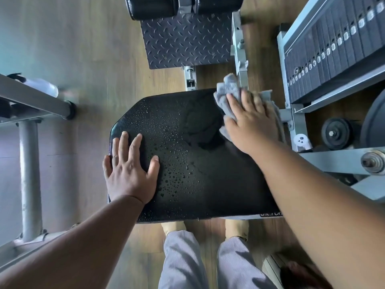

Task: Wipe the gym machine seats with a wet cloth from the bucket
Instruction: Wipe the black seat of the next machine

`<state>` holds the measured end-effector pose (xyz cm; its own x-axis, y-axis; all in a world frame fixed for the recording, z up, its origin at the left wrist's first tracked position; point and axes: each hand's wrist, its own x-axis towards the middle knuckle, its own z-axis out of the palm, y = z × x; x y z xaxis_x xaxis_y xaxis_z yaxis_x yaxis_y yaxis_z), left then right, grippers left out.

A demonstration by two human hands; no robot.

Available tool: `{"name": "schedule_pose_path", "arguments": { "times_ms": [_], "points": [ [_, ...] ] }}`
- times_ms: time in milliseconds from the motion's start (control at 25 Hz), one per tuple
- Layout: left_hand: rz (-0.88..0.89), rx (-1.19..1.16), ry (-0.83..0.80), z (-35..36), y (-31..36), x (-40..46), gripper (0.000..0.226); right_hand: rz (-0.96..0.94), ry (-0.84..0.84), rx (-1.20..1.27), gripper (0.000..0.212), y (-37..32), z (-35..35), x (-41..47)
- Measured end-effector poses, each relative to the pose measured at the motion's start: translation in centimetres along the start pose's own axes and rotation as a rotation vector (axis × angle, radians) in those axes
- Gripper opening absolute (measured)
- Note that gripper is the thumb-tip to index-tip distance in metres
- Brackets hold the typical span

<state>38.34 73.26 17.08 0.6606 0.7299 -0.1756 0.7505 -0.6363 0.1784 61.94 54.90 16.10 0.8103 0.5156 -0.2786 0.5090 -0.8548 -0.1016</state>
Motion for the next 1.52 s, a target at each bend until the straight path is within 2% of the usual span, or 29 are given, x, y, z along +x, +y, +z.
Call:
{"name": "schedule_pose_path", "arguments": {
  "times_ms": [40,80,160,240,280,320,400,480,520,560,600,680,760,800,840,920,1000,1040,1080,1160,1240,1280,1320,1400,1520],
  "points": [
    [0.002,0.001,0.001,0.0,0.0,0.0,0.068,0.048,-0.021,0.041,0.063,-2.7,-0.3,1.3],
    [0.003,0.004,0.001,0.0,0.0,0.0,0.068,0.017,-0.050,0.057,0.063,-5.2,-0.5,1.9],
    [0.000,0.003,0.001,0.0,0.0,0.0,0.068,-0.273,-0.078,0.010,0.061,-7.8,0.0,0.7],
    [-0.002,-0.003,-0.001,0.0,0.0,0.0,0.068,-0.544,-0.111,-0.009,0.057,-5.5,0.2,-2.2],
    [0.001,-0.004,-0.006,0.0,0.0,0.0,0.067,-0.589,-0.118,-0.014,0.056,-3.4,0.1,-3.3],
    [0.003,-0.005,-0.011,-0.1,0.0,0.0,0.067,-0.553,-0.107,-0.023,0.055,-1.5,0.0,-3.7],
    [0.001,-0.006,-0.012,0.0,-0.1,0.1,0.067,-0.331,-0.068,-0.026,0.055,0.7,0.0,-2.2],
    [0.002,-0.008,-0.013,0.0,-0.1,0.0,0.067,-0.088,-0.043,0.017,0.057,-1.5,-0.1,0.8],
    [0.001,-0.009,-0.013,0.0,-0.1,0.0,0.067,-0.025,-0.042,0.039,0.058,-4.0,-0.2,1.8],
    [-0.003,-0.010,-0.015,-0.1,-0.1,0.1,0.068,-0.039,-0.052,0.047,0.060,-6.7,-0.3,2.2],
    [-0.007,-0.009,-0.018,-0.1,-0.1,0.1,0.068,-0.127,-0.049,0.033,0.061,-8.8,-0.1,1.9],
    [-0.007,-0.014,-0.021,-0.1,-0.1,0.1,0.068,-0.441,-0.091,-0.033,0.060,-9.6,0.6,-0.6],
    [-0.006,-0.023,-0.025,-0.2,0.0,0.1,0.067,-0.656,-0.153,-0.033,0.059,-6.2,0.6,-3.7],
    [-0.008,-0.029,-0.029,-0.1,0.0,0.1,0.067,-0.681,-0.161,-0.033,0.058,-4.0,0.3,-4.3],
    [-0.011,-0.033,-0.034,-0.1,-0.1,0.1,0.067,-0.630,-0.148,-0.046,0.058,-2.1,0.1,-4.1],
    [-0.014,-0.033,-0.035,0.0,-0.2,0.1,0.066,-0.408,-0.092,-0.056,0.060,-0.8,-0.1,-1.7],
    [-0.008,-0.035,-0.035,0.0,-0.2,0.1,0.066,-0.154,-0.050,-0.006,0.062,-3.8,0.1,1.1],
    [-0.007,-0.036,-0.037,-0.1,-0.2,0.1,0.066,-0.088,-0.052,0.018,0.062,-6.4,0.1,1.8],
    [-0.009,-0.032,-0.041,-0.1,-0.2,0.1,0.066,-0.103,-0.063,0.027,0.061,-8.7,0.2,1.9],
    [-0.009,-0.029,-0.039,-0.2,-0.2,0.2,0.067,-0.333,-0.095,-0.005,0.060,-10.4,0.7,0.6],
    [-0.005,-0.031,-0.038,-0.2,-0.2,0.2,0.067,-0.585,-0.137,-0.039,0.058,-7.6,0.8,-1.8],
    [-0.004,-0.034,-0.039,-0.2,-0.2,0.2,0.067,-0.643,-0.155,-0.052,0.057,-5.7,0.6,-2.7],
    [-0.006,-0.038,-0.044,-0.2,-0.2,0.1,0.067,-0.632,-0.164,-0.063,0.057,-3.8,0.4,-3.0],
    [-0.009,-0.036,-0.044,-0.2,-0.2,0.2,0.067,-0.454,-0.132,-0.065,0.058,-1.8,0.3,-1.9],
    [-0.002,-0.033,-0.047,-0.2,-0.3,0.2,0.067,-0.106,-0.036,-0.003,0.065,-6.3,0.5,1.0]
  ]
}}
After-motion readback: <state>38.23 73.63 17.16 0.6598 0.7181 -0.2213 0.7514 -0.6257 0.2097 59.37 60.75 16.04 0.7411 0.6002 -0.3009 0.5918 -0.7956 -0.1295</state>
